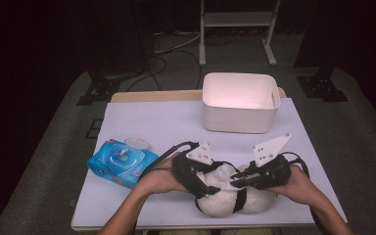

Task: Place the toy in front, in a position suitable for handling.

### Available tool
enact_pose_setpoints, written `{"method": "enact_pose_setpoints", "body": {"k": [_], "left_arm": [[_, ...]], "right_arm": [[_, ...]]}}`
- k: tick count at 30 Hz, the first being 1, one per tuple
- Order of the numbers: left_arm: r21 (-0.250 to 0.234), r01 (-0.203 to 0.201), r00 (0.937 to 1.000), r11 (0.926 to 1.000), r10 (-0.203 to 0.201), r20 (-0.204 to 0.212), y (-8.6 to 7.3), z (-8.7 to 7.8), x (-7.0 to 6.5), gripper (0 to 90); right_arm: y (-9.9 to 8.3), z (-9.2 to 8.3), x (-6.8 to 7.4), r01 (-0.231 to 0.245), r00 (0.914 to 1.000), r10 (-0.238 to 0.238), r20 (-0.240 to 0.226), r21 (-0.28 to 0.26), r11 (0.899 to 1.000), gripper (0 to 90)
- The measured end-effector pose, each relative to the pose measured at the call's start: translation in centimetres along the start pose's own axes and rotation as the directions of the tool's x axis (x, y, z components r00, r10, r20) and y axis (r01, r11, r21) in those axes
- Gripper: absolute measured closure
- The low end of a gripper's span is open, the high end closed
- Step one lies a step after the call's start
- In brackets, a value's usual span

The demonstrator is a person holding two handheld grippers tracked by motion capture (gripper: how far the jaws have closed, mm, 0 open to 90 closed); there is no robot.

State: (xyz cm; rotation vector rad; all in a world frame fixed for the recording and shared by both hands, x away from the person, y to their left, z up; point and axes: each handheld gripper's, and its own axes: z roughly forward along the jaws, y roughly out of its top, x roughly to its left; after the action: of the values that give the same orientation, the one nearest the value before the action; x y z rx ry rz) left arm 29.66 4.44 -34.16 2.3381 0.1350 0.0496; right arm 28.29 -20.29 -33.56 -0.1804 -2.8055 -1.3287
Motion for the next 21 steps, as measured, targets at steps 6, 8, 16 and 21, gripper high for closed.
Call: {"method": "enact_pose_setpoints", "body": {"k": [6, 8, 16, 21], "left_arm": [[-0.007, 0.005, 1.0000, 1.0000, -0.005, 0.006, -0.2, -0.2, -0.1, 12.8], [-0.007, 0.011, 0.9999, 0.9999, -0.011, 0.005, -0.3, -0.3, 0.0, 12.8], [0.010, 0.027, 0.9996, 0.9996, -0.027, 0.010, 0.3, -0.3, 0.2, 11.3], [0.038, 0.036, 0.9991, 0.9986, -0.037, 0.019, 0.6, -0.2, 0.3, 9.3]], "right_arm": [[-2.3, -1.5, -1.0, -0.060, 0.9974, 0.058, 0.042, 0.040, 0.997, 80.7], [-2.8, -2.2, -1.2, -0.075, 0.9959, 0.074, 0.053, 0.028, 0.997, 80.7], [-4.0, -2.9, -1.4, -0.104, 0.9930, 0.104, 0.056, 0.014, 0.994, 80.8], [-4.0, -1.5, -1.3, -0.106, 0.9938, 0.104, 0.037, 0.036, 0.994, 82.0]]}}
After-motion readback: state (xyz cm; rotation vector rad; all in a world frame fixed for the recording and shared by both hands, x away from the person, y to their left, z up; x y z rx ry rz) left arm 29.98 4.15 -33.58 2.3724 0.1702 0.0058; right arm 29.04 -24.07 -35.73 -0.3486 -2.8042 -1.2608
